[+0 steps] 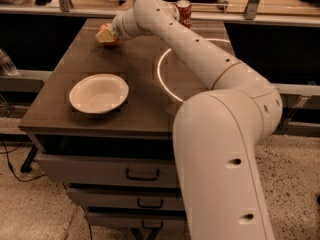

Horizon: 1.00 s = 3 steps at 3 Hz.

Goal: Move apple near sponge

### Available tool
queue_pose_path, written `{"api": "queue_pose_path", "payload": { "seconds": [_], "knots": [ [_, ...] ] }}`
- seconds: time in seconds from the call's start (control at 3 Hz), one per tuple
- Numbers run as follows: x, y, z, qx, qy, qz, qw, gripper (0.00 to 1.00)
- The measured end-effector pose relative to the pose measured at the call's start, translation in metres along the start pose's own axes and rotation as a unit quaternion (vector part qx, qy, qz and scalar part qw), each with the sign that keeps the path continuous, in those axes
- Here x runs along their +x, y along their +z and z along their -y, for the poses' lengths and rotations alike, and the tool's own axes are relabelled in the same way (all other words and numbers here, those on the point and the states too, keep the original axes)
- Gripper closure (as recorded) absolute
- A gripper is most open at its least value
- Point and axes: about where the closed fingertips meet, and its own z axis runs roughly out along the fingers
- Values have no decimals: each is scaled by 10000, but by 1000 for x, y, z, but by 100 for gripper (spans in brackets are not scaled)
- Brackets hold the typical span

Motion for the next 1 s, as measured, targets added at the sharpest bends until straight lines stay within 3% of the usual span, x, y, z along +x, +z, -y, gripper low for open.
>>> {"api": "queue_pose_path", "payload": {
  "seconds": [0.33, 0.67, 1.0],
  "knots": [
    [2, -22, -3, 49, -160, 55, 9998, 75],
    [0, -71, -5, 174, -552, 133, 9982, 100],
    [3, -158, 13, 619, -791, 194, 9948, 100]
  ]
}}
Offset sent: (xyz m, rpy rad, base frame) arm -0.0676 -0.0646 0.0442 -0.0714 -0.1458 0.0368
